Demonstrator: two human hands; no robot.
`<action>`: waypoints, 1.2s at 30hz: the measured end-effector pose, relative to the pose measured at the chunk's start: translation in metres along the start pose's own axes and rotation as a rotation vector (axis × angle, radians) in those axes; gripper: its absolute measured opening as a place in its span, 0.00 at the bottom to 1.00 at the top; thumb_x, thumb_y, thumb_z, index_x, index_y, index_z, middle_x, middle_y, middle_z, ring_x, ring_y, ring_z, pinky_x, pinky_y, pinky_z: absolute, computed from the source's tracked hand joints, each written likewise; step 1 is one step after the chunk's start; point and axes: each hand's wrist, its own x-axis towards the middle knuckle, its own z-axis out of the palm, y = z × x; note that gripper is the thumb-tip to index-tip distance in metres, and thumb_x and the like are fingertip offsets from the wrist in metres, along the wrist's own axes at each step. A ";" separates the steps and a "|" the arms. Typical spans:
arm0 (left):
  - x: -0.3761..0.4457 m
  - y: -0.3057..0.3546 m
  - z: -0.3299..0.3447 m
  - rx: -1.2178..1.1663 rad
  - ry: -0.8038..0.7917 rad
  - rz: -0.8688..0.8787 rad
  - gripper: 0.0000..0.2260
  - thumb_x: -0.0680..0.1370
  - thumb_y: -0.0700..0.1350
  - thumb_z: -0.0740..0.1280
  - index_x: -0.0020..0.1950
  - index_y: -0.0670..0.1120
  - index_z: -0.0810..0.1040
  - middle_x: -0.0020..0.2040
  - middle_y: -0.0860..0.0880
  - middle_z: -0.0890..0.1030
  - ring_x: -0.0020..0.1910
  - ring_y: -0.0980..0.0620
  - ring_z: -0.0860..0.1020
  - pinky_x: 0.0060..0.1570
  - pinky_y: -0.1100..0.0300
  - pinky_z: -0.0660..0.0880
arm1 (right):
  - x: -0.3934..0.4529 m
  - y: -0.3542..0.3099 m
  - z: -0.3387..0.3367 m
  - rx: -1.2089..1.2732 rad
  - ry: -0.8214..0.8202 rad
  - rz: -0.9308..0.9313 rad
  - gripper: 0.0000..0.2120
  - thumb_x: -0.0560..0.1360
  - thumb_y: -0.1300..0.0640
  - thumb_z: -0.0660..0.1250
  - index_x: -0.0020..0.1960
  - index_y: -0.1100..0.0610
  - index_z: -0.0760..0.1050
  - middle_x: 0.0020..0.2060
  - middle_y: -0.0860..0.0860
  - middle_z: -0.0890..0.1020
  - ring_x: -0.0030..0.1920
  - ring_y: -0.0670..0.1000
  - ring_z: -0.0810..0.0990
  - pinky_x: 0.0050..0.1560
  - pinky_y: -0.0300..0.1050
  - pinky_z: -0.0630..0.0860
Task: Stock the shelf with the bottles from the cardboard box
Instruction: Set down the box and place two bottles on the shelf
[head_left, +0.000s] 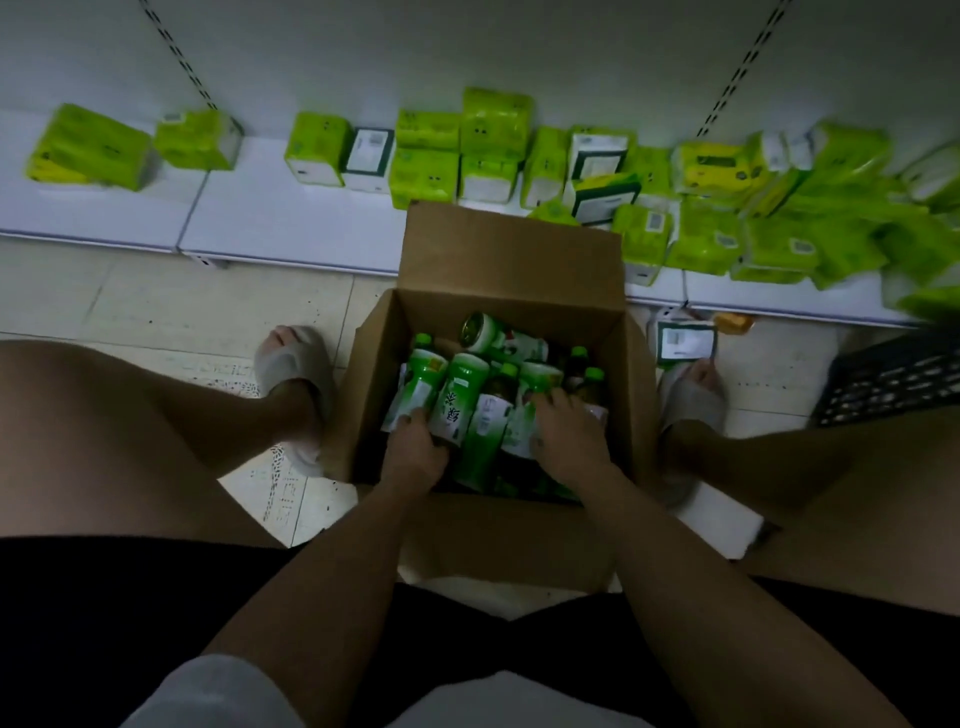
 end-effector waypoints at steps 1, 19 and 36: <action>0.005 -0.002 0.004 -0.003 -0.017 -0.015 0.24 0.76 0.41 0.68 0.70 0.39 0.66 0.67 0.37 0.70 0.66 0.38 0.71 0.65 0.47 0.69 | 0.005 -0.002 0.004 -0.083 -0.005 -0.036 0.27 0.76 0.58 0.65 0.72 0.55 0.61 0.68 0.57 0.67 0.68 0.59 0.65 0.62 0.56 0.70; 0.044 -0.001 0.036 0.204 0.033 -0.148 0.32 0.74 0.49 0.72 0.70 0.37 0.63 0.70 0.35 0.63 0.70 0.36 0.62 0.68 0.46 0.64 | 0.061 0.002 0.053 -0.688 -0.089 -0.266 0.32 0.75 0.55 0.67 0.75 0.58 0.58 0.71 0.57 0.63 0.75 0.61 0.57 0.72 0.71 0.46; 0.039 0.005 0.054 0.079 -0.023 -0.180 0.38 0.71 0.53 0.73 0.75 0.45 0.58 0.74 0.37 0.57 0.73 0.34 0.56 0.69 0.41 0.61 | 0.027 0.021 0.040 -0.616 -0.056 -0.306 0.31 0.73 0.59 0.68 0.74 0.57 0.61 0.71 0.59 0.61 0.74 0.61 0.58 0.69 0.75 0.49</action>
